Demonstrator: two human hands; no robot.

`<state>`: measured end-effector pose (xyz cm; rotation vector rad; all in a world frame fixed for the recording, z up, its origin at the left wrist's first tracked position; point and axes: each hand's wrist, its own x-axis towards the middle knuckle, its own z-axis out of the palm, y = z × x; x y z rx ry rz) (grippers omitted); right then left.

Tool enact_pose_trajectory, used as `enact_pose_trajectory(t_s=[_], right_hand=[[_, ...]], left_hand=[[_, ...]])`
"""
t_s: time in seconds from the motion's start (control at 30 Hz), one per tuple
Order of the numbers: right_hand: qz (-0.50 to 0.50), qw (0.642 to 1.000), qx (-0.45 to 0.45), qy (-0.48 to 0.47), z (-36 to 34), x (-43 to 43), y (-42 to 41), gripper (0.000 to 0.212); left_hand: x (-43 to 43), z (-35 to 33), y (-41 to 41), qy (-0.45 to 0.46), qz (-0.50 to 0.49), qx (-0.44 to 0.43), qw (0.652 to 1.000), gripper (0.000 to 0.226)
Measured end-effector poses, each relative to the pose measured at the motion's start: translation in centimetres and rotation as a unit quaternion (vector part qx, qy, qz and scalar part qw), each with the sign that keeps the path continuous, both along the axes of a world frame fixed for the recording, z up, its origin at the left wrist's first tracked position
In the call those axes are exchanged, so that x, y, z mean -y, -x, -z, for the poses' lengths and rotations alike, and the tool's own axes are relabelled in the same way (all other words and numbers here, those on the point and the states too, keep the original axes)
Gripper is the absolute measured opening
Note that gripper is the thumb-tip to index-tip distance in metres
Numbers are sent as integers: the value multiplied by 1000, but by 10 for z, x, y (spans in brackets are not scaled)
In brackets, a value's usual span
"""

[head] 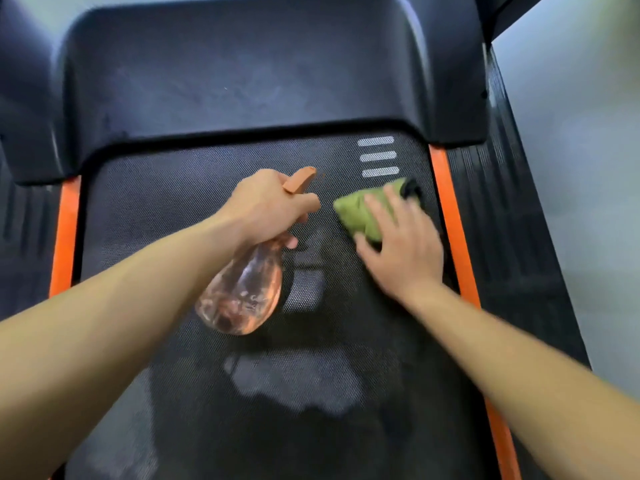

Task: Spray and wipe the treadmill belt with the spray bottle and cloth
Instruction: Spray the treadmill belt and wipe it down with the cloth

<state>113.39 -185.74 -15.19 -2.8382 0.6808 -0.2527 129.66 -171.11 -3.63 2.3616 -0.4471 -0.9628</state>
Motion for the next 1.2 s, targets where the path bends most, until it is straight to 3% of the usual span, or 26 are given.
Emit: enact_pose_trajectory(t_s=[0.1, 0.2, 0.27, 0.33, 0.43, 0.5, 0.57, 0.67, 0.77, 0.87, 0.93, 1.1, 1.2], right_hand=[[44, 999, -9, -16, -5, 43, -73, 63], [41, 999, -2, 0, -6, 22, -86, 59], [-85, 996, 22, 9, -5, -20, -53, 58], [-248, 969, 14, 3, 0, -59, -11, 58], [-360, 933, -31, 11, 1, -50, -7, 61], [-294, 955, -23, 33, -1, -16, -44, 60], [-134, 990, -21, 32, -12, 25, -83, 60], [0, 1000, -23, 13, -14, 28, -94, 59], [-95, 995, -5, 22, -3, -44, -37, 61], [-313, 949, -25, 12, 6, -99, 32, 67], [-360, 932, -44, 26, 7, -87, 40, 66], [-72, 997, -18, 3, -7, -24, 2, 59], [-25, 999, -33, -5, -12, -43, 14, 63]], left_hand=[[-25, 0, -13, 8, -23, -17, 1000, 19], [-45, 2, -23, -4, -39, -12, 999, 24], [-55, 3, -25, -10, -45, -18, 999, 30], [-62, 3, -24, -9, -47, -30, 998, 33], [-66, 8, -17, 2, -38, -60, 997, 27], [-68, 11, -12, -4, -23, -62, 998, 18], [-71, 11, -9, -6, -14, -70, 997, 14], [-78, 10, -2, 5, -1, -82, 997, 15], [-87, 12, 3, -12, 35, -70, 997, 24], [-94, 13, 6, -34, 42, -69, 996, 31], [-95, 16, 6, -24, 29, -89, 995, 24], [-87, 12, 4, -27, 37, -106, 993, 17], [-78, 11, 9, -15, 58, -118, 991, 16]])
